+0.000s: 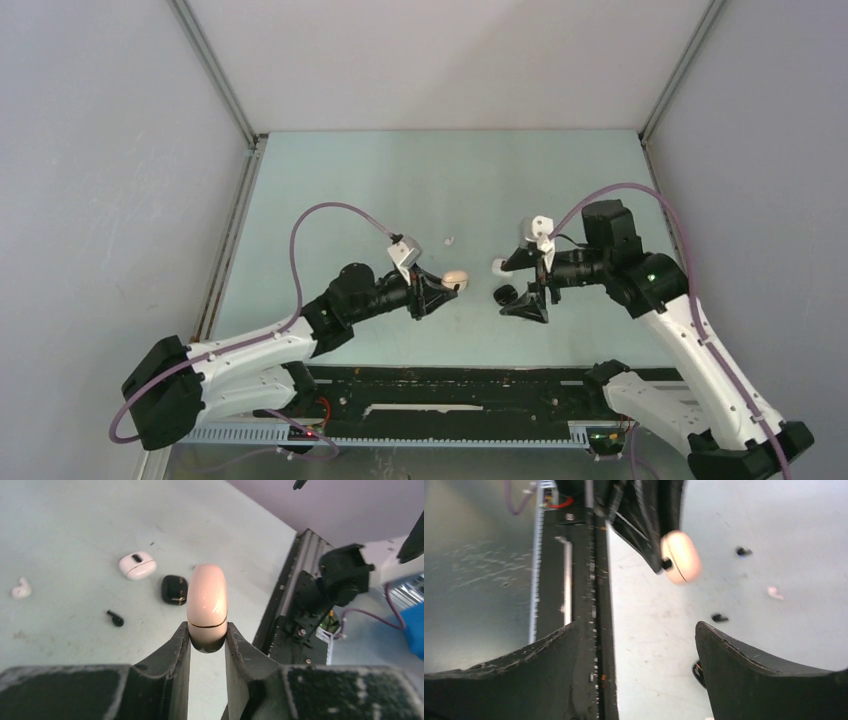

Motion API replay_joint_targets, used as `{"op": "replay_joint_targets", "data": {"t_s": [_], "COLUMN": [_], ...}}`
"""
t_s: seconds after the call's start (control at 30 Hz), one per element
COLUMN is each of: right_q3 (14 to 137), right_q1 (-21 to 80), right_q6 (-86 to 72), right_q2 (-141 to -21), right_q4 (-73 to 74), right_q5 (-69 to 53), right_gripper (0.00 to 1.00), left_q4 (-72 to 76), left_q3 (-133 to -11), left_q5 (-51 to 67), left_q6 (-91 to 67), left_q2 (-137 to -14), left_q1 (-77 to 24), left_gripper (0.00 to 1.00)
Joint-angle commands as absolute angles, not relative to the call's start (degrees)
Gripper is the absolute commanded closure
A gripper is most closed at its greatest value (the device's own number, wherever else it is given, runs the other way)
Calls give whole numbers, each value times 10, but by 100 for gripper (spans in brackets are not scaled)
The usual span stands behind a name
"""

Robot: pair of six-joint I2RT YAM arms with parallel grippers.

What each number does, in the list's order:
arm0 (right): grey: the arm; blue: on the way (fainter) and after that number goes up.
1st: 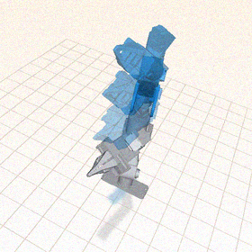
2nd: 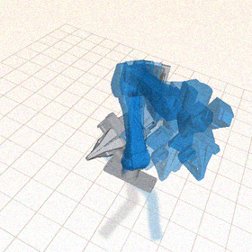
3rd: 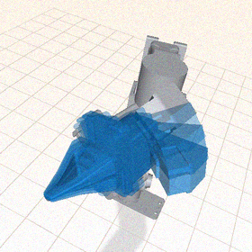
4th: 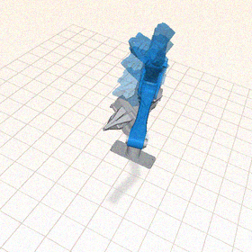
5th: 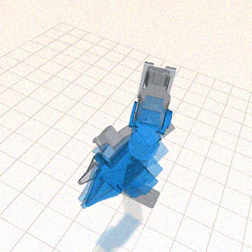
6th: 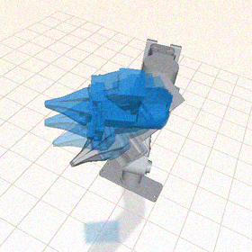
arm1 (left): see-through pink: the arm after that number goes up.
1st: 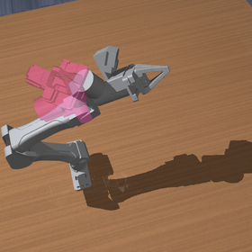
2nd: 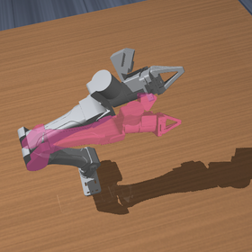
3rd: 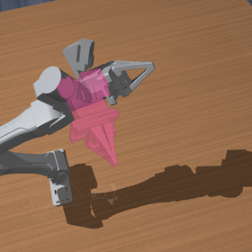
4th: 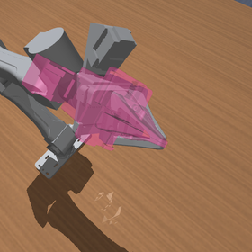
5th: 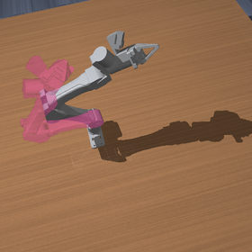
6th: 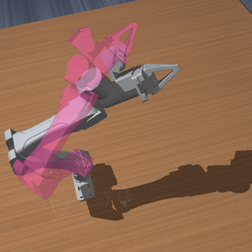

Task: Insert the wireless bluetooth earbuds into the charging case
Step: Place the charging case with the earbuds at the center of the board.

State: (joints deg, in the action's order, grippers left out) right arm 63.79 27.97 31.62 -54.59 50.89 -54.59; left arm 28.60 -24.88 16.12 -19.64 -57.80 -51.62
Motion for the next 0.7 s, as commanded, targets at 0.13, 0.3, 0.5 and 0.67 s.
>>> {"op": "replay_joint_targets", "data": {"t_s": [0.13, 0.3, 0.5, 0.67], "right_q3": [509, 496, 484, 485], "right_q1": [167, 167, 167, 182], "right_q6": [187, 171, 169, 187], "right_q2": [-545, -534, -532, -527], "right_q4": [281, 269, 254, 258], "right_q5": [-484, -412, -373, -356], "right_gripper": [0, 0, 0, 0], "left_q4": [100, 106, 68, 61], "left_q3": [-328, -319, -327, -335], "left_q5": [43, 61, 94, 147], "left_q6": [-322, -389, -438, -448], "left_q2": [-629, -685, -738, -782], "left_q1": [-461, -418, -369, -348], "left_gripper": [100, 100, 99, 94]}}
